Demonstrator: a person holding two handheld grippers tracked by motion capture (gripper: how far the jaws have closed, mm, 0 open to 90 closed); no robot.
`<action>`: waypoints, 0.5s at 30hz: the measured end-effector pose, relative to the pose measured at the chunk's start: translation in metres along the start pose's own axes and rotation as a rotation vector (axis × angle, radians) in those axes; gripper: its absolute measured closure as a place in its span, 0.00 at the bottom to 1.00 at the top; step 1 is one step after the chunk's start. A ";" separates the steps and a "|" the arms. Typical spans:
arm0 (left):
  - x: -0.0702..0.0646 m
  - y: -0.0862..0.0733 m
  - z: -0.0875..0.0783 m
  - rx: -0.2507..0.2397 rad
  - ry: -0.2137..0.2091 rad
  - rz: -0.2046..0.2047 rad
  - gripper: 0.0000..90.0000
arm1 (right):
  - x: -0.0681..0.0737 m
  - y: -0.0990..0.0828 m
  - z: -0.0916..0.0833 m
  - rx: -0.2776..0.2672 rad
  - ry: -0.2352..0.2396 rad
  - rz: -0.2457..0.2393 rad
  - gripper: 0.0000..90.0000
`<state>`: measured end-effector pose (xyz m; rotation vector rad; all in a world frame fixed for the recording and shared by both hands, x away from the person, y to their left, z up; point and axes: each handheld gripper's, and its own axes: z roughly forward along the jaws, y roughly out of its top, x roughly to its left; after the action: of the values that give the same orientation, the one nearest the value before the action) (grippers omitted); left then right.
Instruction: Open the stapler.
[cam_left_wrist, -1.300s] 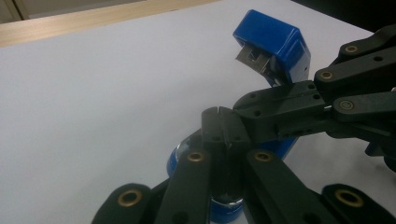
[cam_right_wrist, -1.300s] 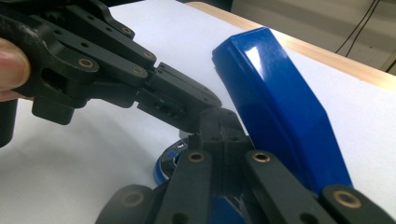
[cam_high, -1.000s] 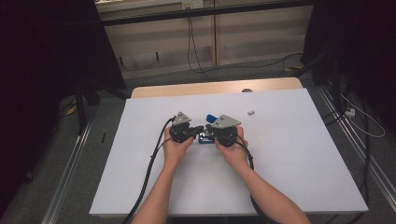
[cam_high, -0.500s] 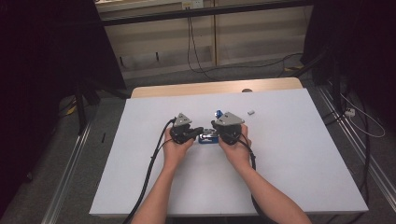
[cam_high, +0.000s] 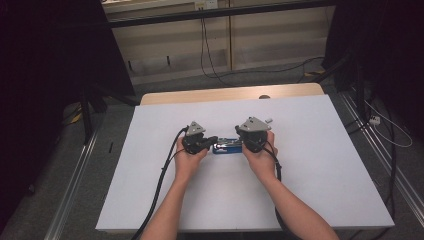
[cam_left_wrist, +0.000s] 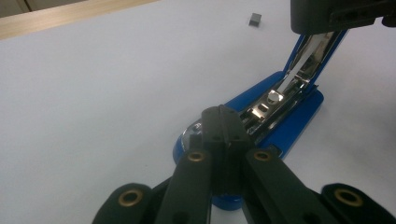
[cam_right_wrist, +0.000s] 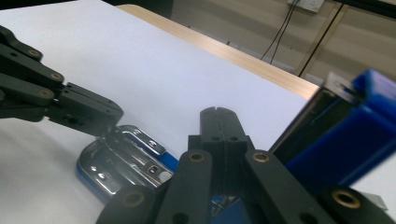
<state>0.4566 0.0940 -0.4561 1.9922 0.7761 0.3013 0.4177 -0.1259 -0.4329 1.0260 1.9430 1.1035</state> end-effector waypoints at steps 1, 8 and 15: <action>0.000 0.000 0.000 0.003 0.002 0.002 1.00 | -0.002 -0.001 0.000 0.001 -0.009 0.000 1.00; -0.002 0.001 0.000 0.007 0.013 0.015 1.00 | -0.014 -0.010 -0.006 0.021 -0.027 0.019 1.00; -0.003 0.002 0.000 0.014 0.019 0.020 1.00 | -0.034 -0.028 -0.010 0.060 -0.050 0.053 1.00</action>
<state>0.4548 0.0917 -0.4542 2.0133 0.7731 0.3280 0.4165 -0.1685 -0.4485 1.1327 1.9295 1.0435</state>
